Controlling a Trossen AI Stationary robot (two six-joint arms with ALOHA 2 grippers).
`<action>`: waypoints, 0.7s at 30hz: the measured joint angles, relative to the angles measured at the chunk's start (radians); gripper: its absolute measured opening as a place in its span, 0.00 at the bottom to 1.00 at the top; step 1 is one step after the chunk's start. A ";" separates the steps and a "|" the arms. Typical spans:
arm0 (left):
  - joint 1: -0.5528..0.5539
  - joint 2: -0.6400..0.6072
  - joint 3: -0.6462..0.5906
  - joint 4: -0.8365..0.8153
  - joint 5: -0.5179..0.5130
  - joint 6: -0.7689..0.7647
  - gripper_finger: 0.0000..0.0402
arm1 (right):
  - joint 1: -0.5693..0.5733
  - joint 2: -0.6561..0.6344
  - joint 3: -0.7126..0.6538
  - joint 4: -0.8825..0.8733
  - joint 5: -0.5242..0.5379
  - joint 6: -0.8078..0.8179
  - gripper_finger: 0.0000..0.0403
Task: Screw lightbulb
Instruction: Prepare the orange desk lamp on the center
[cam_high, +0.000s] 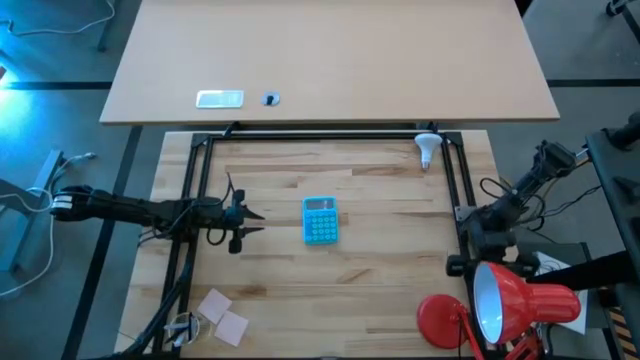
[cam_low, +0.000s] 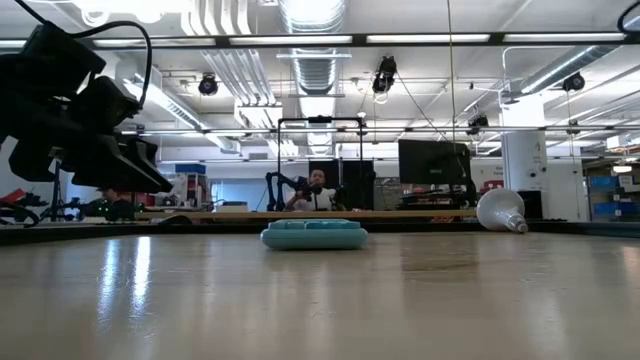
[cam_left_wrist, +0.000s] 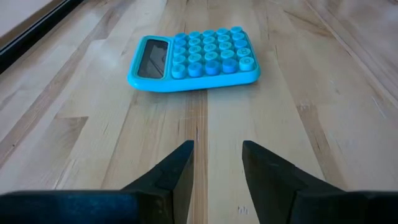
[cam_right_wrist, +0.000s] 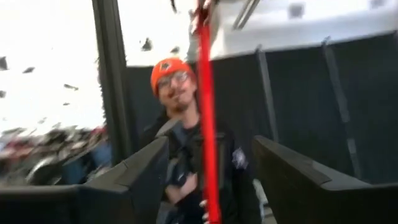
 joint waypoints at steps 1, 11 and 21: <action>0.000 0.000 0.000 0.000 0.000 0.000 0.32 | 0.011 0.019 0.018 0.001 -0.019 -0.012 0.58; 0.000 0.000 0.000 0.001 0.000 0.000 0.32 | 0.093 0.192 0.145 0.003 0.008 -0.081 0.63; 0.000 0.000 0.000 0.003 0.000 0.000 0.32 | 0.174 0.316 0.230 0.035 0.096 -0.166 0.64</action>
